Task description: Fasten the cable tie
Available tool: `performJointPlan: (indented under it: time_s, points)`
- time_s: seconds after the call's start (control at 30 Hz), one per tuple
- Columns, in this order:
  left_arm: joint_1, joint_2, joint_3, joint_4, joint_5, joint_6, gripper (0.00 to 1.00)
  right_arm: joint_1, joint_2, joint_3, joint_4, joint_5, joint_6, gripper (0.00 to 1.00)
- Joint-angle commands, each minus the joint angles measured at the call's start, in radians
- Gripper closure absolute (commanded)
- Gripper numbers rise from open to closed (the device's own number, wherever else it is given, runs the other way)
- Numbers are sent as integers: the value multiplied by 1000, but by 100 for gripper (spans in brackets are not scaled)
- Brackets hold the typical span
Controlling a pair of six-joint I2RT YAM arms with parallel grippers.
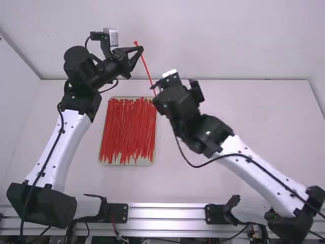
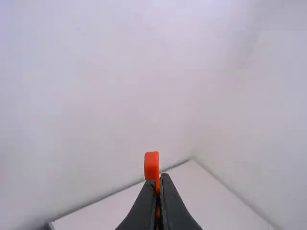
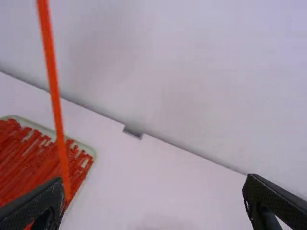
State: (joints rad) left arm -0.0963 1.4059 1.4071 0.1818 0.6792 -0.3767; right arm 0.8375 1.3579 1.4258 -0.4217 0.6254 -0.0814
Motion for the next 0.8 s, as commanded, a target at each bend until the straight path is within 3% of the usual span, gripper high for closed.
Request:
performJointPlan:
  time_s: [0.0, 0.07, 0.27, 0.3, 0.37, 0.43, 0.5, 0.77]
  points:
    - [1, -5, -8, -9, 108, 106, 98, -115, -49, 26, -14, -469, -82, 2]
    - [1, -5, -8, -15, 164, 140, 98, -217, -63, 26, -18, -708, -135, 2]
    - [6, -5, -8, -21, 313, 204, 98, -417, -60, 26, 3, -1120, -162, 2]
    - [0, -5, -8, -22, 348, 218, 98, -473, -50, 26, 14, -1282, -188, 2]
    - [0, -5, -8, -20, 361, 217, 98, -503, -41, 26, 25, -1373, -196, 2]
    - [2, -5, -8, -17, 399, 218, 99, -572, -13, 26, 65, -1600, -216, 2]
    - [6, -5, -8, -5, 441, 218, 98, -601, 11, 26, 101, -1712, -214, 2]
    - [-2, -5, -8, 26, 491, 203, 98, -614, 116, 26, 257, -1899, -179, 2]
